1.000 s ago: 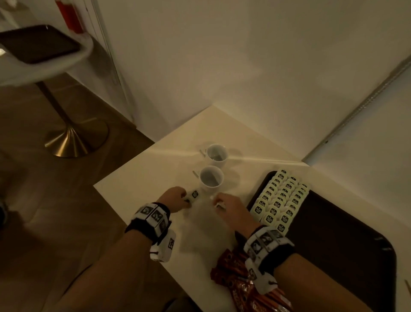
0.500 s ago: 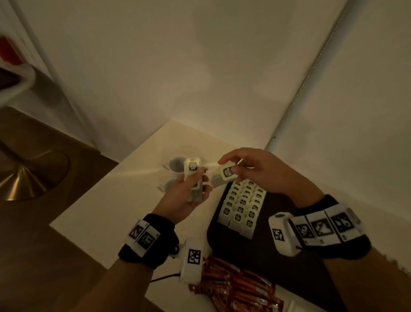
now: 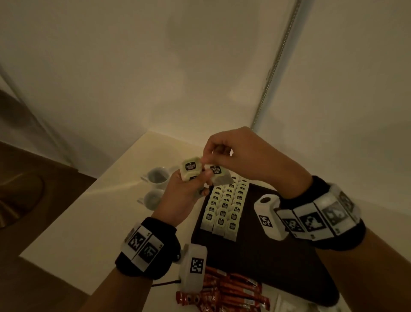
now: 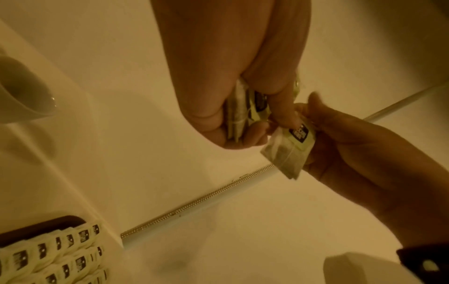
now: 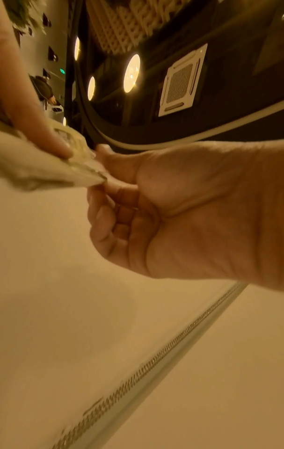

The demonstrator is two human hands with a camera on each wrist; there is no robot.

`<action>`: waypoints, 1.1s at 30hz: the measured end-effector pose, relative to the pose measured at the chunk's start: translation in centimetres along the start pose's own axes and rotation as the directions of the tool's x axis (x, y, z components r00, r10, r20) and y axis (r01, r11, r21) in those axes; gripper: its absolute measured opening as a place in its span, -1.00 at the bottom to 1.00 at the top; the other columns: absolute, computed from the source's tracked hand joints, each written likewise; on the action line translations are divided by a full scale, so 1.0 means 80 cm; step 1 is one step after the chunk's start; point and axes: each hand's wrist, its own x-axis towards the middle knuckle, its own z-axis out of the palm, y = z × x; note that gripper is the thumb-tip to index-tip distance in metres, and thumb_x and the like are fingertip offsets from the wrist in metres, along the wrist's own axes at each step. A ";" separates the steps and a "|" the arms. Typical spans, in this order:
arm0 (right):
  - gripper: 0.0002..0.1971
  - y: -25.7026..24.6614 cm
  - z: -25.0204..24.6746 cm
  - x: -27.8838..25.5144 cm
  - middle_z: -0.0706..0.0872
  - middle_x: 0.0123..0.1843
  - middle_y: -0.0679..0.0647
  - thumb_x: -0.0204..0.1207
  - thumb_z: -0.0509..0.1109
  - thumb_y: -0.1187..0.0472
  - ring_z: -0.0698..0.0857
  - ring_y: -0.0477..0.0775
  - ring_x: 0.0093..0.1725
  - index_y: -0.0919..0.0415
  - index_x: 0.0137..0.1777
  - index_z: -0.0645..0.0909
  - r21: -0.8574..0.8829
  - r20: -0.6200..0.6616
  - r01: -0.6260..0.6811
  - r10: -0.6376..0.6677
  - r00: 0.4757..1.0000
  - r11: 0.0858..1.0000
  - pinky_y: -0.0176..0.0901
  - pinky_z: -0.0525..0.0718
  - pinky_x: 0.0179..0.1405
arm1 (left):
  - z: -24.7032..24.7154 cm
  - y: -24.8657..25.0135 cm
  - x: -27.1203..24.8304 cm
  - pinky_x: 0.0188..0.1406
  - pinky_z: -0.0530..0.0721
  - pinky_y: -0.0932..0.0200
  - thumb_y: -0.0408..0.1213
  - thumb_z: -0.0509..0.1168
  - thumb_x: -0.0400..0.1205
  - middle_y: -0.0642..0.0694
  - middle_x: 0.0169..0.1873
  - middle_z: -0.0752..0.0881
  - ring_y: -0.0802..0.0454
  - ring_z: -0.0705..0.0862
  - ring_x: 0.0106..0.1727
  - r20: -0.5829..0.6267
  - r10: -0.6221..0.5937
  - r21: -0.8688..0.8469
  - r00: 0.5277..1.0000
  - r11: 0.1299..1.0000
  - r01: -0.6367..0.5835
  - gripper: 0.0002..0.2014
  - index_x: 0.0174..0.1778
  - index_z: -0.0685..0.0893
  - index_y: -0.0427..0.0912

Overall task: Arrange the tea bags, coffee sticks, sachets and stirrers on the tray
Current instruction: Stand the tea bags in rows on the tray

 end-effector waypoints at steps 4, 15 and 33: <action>-0.71 0.014 -0.006 -0.007 0.67 -0.16 -0.06 0.44 0.40 -0.15 0.63 -0.14 -0.16 0.06 -0.17 0.74 0.024 -0.048 0.025 -0.024 0.999 0.999 -0.33 0.52 -0.25 | 0.002 0.006 0.002 -0.45 0.52 0.33 -0.33 0.32 0.42 0.04 -0.40 0.72 0.21 0.64 -0.38 -0.053 0.014 -0.088 0.999 0.996 -0.018 -0.91 -0.19 0.58 -0.17; -0.81 0.027 0.007 -0.027 0.66 -0.19 -0.05 0.37 0.52 -0.05 0.62 -0.11 -0.18 0.04 -0.22 0.66 0.162 -0.176 0.011 0.018 0.984 0.987 -0.48 0.47 -0.26 | 0.005 0.003 0.002 -0.46 0.51 0.35 -0.29 0.31 0.45 0.09 -0.32 0.74 0.23 0.65 -0.34 -0.082 0.030 -0.142 0.996 0.989 -0.042 -0.91 -0.15 0.60 -0.12; -0.36 0.021 0.036 -0.041 0.61 -0.05 -0.20 0.35 0.40 0.02 0.59 -0.13 0.00 -0.20 0.45 0.30 0.102 -0.239 -0.081 0.104 0.966 0.991 0.08 0.59 0.16 | 0.005 -0.001 0.003 -0.49 0.50 0.33 -0.23 0.40 0.40 0.04 -0.31 0.77 0.20 0.66 -0.30 -0.239 0.151 0.050 0.959 0.988 -0.143 -0.88 -0.21 0.64 -0.12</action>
